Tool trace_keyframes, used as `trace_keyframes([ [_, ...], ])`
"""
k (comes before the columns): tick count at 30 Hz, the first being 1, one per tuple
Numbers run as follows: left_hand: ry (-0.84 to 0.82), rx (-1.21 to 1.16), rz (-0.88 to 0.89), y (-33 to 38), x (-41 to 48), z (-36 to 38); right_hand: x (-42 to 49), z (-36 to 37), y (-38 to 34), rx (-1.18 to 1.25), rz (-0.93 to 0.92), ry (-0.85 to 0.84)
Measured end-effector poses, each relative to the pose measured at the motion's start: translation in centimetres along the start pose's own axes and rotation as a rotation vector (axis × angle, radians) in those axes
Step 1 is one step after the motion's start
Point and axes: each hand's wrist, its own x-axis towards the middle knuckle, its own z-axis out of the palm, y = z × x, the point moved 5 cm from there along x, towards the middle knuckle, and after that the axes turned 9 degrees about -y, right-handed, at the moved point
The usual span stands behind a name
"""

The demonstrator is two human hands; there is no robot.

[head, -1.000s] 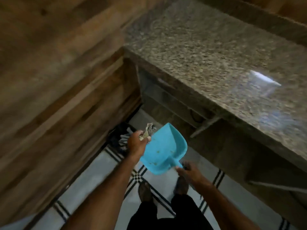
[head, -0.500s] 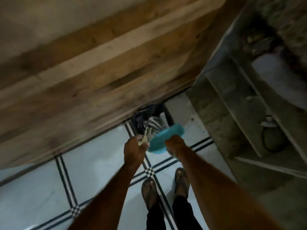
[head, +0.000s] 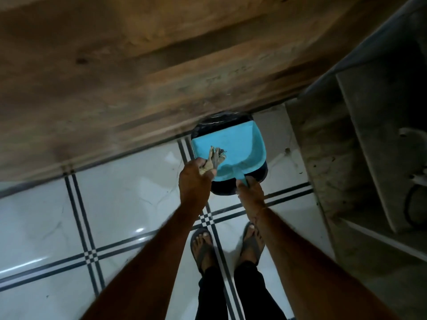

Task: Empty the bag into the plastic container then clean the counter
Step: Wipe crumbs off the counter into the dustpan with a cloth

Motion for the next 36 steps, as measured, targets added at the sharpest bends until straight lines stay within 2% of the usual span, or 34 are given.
trace_keyframes([
  [7,0.004,0.021,0.029,-2.5,1.1,2.1,4.4,1.0,2.2,0.053,-0.031,-0.039],
  [13,0.021,-0.002,0.046,-2.7,1.8,2.7,7.7,0.8,4.4,-0.414,0.104,-0.033],
  [16,0.026,0.004,0.079,-1.2,1.0,2.2,6.9,0.2,3.5,-0.447,0.112,-0.035],
  [18,0.011,0.031,0.1,0.2,-0.1,1.8,3.5,-1.0,0.2,-0.246,0.01,-0.04],
  [19,-0.001,0.043,0.11,1.1,-1.0,1.6,1.4,-1.5,-1.3,-0.044,-0.025,-0.098],
  [21,-0.018,0.072,0.164,3.4,-3.3,1.0,-3.7,-2.0,-4.5,0.316,-0.015,-0.333],
  [24,-0.077,0.28,0.326,8.2,-8.2,0.5,-11.2,-4.1,-7.8,0.53,0.034,-0.495],
  [27,-0.14,0.347,0.376,12.6,-13.0,-0.5,-17.8,-7.6,-9.8,0.604,0.007,-0.481],
  [29,-0.24,0.364,0.432,15.7,-16.4,-1.2,-22.0,-10.3,-10.9,0.654,0.005,-0.437],
  [31,-0.33,0.254,0.488,19.0,-19.8,-2.4,-25.8,-13.0,-12.1,0.751,0.006,-0.372],
  [34,-0.279,0.073,0.518,24.2,-24.7,-4.7,-31.4,-17.2,-13.8,0.904,-0.025,-0.297],
  [36,-0.238,-0.03,0.461,27.2,-27.1,-5.4,-34.6,-19.6,-14.8,0.974,-0.064,-0.28],
])
